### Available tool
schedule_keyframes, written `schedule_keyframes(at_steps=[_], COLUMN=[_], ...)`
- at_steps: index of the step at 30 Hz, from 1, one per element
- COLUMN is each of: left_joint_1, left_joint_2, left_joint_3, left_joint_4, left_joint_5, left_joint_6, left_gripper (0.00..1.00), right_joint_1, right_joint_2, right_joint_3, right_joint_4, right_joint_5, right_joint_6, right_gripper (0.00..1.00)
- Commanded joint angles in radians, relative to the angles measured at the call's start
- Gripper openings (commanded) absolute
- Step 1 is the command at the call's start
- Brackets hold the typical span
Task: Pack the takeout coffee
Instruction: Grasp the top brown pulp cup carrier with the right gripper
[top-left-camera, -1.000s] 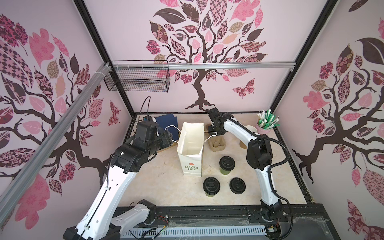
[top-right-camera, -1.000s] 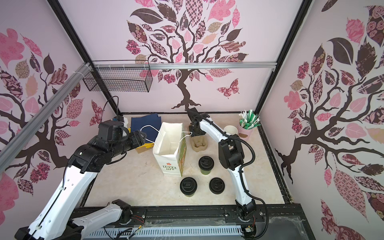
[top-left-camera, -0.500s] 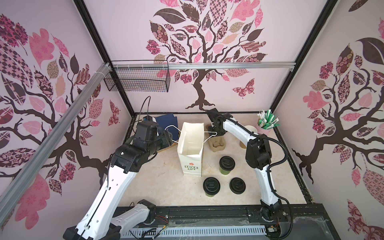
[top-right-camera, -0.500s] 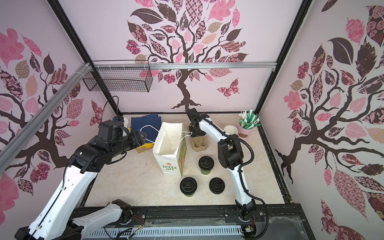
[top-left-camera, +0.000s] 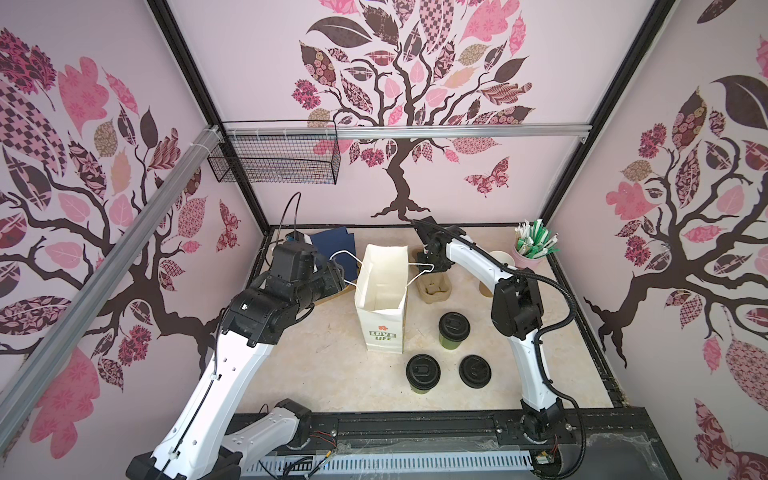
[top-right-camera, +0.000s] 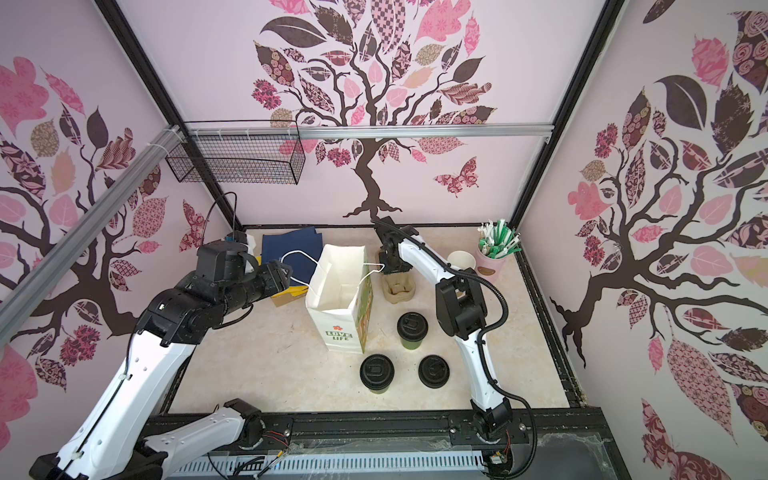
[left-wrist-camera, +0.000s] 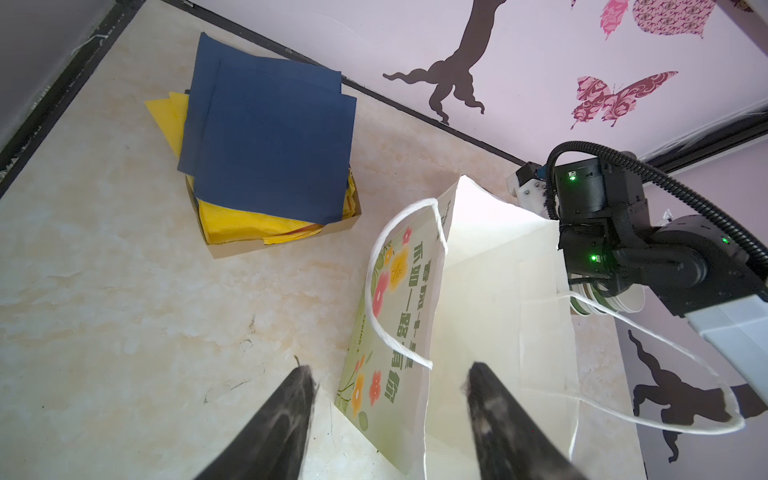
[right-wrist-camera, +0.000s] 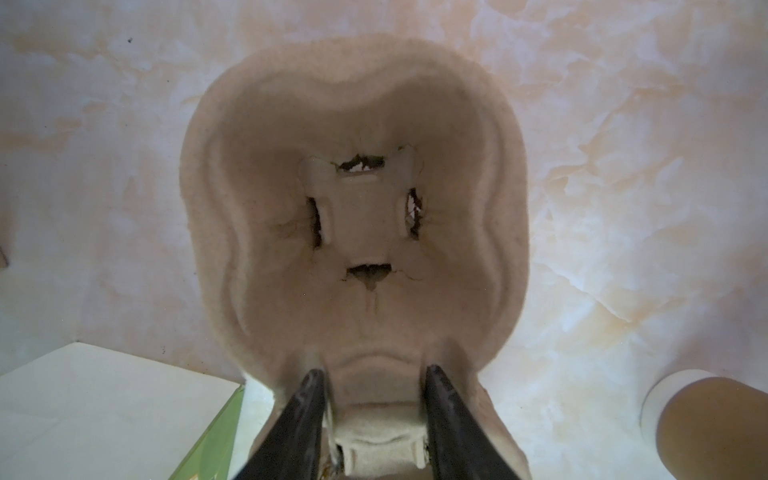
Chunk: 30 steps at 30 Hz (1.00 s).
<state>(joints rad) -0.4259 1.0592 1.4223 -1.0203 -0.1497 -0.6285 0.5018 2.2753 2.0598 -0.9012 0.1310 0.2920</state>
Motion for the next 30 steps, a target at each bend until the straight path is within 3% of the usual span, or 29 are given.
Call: schedule_keyframes(at_steps=[1, 11, 30], left_joint_1=[0.003, 0.003, 0.037], left_joint_2=[-0.004, -0.003, -0.006], left_joint_3=[0.043, 0.049, 0.092], left_joint_4=[-0.001, -0.003, -0.066], left_joint_5=[-0.010, -0.020, -0.058], left_joint_6=[0.010, 0.012, 0.026], left_gripper=[0.63, 0.63, 0.68], right_joint_1=[0.001, 0.001, 0.001], right_joint_2=[0.056, 0.038, -0.099], right_joint_3=[0.033, 0.050, 0.109], right_joint_4=[-0.031, -0.041, -0.132], right_joint_5=[0.007, 0.005, 0.035], right_joint_6=[0.015, 0.010, 0.018], right_gripper=[0.43, 0.31, 0.31])
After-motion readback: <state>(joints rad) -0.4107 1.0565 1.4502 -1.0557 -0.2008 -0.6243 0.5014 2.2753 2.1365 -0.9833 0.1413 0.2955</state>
